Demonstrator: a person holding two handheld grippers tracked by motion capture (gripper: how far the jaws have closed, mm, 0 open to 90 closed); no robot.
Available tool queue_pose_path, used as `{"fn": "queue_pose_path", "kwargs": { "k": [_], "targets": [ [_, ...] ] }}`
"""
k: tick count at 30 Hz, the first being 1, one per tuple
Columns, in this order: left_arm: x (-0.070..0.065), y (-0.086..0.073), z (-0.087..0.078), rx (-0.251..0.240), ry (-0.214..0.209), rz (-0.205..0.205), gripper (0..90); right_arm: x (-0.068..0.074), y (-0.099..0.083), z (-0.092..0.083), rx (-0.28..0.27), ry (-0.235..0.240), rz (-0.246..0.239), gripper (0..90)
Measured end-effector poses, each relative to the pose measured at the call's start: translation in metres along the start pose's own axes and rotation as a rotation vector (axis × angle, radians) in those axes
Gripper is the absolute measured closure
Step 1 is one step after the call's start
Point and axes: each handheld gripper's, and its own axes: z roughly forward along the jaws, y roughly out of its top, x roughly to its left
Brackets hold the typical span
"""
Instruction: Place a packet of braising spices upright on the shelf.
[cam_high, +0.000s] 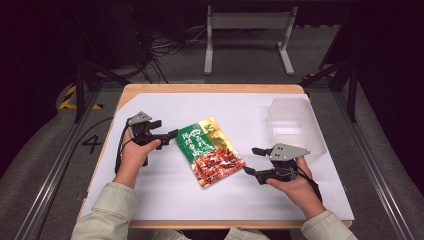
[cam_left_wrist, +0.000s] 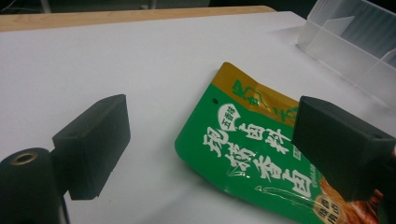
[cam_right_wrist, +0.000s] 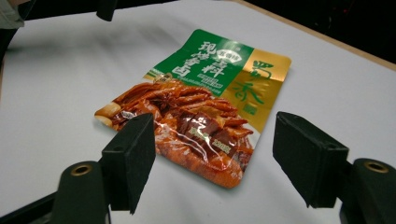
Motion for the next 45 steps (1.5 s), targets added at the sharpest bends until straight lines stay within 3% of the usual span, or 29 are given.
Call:
{"fn": "queue_pose_path", "kwargs": {
  "k": [8,10,17,27,34,35,45],
  "targets": [
    [0.004,-0.005,0.015,0.022,-0.011,-0.036,18.0,0.003,0.001,0.003,0.008,0.009,-0.036,35.8],
    [0.005,-0.006,0.019,0.030,-0.011,-0.032,18.0,0.004,0.000,0.003,0.014,0.021,-0.012,36.4],
    [0.006,-0.010,0.026,0.069,-0.011,-0.037,18.0,0.004,0.000,0.002,0.013,0.009,-0.008,34.4],
    [0.004,-0.015,0.037,0.178,-0.039,-0.067,20.9,0.005,0.000,0.003,0.013,0.011,-0.005,34.4],
    [0.003,-0.015,0.041,0.233,-0.037,-0.080,22.1,0.006,0.001,0.003,0.016,0.015,-0.005,34.4],
    [0.003,-0.015,0.042,0.242,-0.030,-0.067,22.0,0.005,0.000,0.003,0.018,0.013,-0.002,34.4],
    [-0.001,-0.016,0.047,0.231,-0.098,-0.080,25.8,0.005,0.000,0.003,0.019,0.011,0.001,34.5]
  ]
}}
